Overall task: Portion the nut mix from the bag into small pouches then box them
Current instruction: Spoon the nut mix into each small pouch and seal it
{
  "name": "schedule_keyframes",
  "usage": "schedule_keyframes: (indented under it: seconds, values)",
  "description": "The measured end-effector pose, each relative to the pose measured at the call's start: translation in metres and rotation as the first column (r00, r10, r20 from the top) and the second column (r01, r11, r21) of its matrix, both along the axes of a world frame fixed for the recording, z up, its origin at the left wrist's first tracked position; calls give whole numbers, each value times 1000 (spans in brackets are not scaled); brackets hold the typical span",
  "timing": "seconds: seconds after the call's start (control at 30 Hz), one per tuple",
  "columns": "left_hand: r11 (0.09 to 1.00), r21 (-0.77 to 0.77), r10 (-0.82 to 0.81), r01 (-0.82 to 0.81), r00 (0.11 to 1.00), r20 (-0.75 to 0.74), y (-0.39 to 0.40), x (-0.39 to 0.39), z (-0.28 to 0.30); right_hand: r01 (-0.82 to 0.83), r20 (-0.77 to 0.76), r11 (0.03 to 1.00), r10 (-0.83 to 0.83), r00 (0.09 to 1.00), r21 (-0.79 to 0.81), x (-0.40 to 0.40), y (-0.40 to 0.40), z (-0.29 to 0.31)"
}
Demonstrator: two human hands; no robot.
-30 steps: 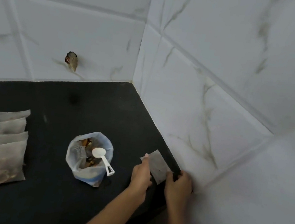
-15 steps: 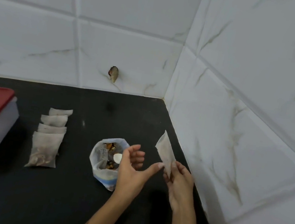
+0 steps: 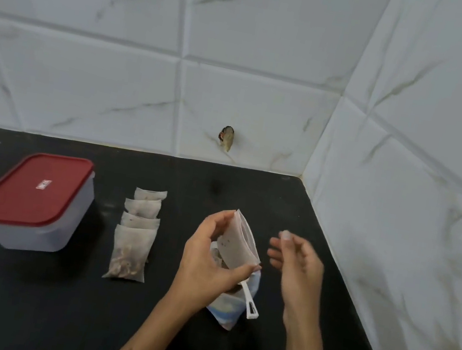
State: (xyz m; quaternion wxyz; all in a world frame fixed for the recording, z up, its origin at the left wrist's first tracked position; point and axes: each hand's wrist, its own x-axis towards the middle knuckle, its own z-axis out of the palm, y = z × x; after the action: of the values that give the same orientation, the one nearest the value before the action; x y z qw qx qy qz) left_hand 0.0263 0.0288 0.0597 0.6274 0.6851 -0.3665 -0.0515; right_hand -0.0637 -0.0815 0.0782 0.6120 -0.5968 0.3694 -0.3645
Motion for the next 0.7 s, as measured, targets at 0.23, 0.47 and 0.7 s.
schedule_keyframes:
  seconds: [0.23,0.47,0.7]
  values:
    - [991,132,-36,4,971,238,12,36,1,-271,-169,939,238,956,-211,20,27,27]
    - [987,133,-126,89,943,306,16,54,-1,-296,-413,871,121,903,-393,29,31,24]
    - [981,192,-79,0,910,406,15,53,-11,-402,-420,854,248,873,-331,39,40,27]
